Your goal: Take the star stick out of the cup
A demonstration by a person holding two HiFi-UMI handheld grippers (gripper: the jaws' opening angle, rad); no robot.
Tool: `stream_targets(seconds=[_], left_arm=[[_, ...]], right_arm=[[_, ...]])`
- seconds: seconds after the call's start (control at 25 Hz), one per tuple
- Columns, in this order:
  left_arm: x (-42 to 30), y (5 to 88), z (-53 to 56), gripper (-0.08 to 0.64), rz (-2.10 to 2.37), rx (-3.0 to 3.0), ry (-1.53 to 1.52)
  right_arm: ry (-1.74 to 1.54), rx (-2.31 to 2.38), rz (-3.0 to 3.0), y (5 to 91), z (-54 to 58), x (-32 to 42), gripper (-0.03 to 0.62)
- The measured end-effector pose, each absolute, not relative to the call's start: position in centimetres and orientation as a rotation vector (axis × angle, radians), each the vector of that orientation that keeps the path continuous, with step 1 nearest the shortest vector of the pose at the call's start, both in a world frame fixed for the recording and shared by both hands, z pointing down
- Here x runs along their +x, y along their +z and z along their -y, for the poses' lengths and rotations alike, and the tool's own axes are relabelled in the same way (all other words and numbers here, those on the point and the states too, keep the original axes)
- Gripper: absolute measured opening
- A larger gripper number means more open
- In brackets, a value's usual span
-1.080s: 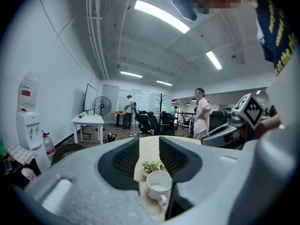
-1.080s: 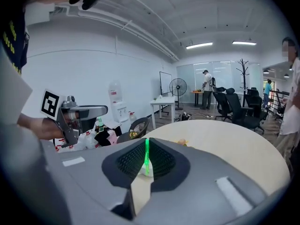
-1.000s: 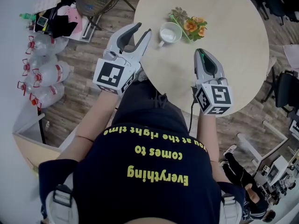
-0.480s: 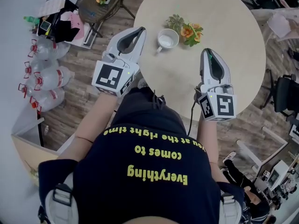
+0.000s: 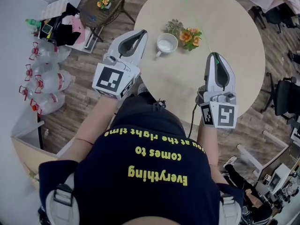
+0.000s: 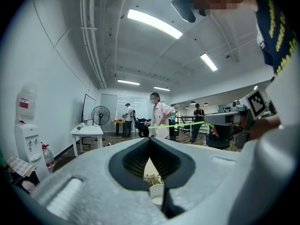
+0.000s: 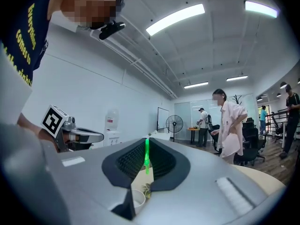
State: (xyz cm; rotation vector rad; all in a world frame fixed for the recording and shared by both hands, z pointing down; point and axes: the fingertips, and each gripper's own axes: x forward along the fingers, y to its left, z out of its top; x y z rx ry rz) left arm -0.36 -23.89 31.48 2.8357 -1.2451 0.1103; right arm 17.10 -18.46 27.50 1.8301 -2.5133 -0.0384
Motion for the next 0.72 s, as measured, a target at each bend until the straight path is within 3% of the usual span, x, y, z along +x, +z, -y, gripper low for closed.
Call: stream_targets(seconds=[0.72], left_arm=[[0.4,31.51,23.51,0.0,1.216,2.849,0.104]], right_arm=[[-0.092,1.848,2.517,27.05,18.07,17.38,0.028]])
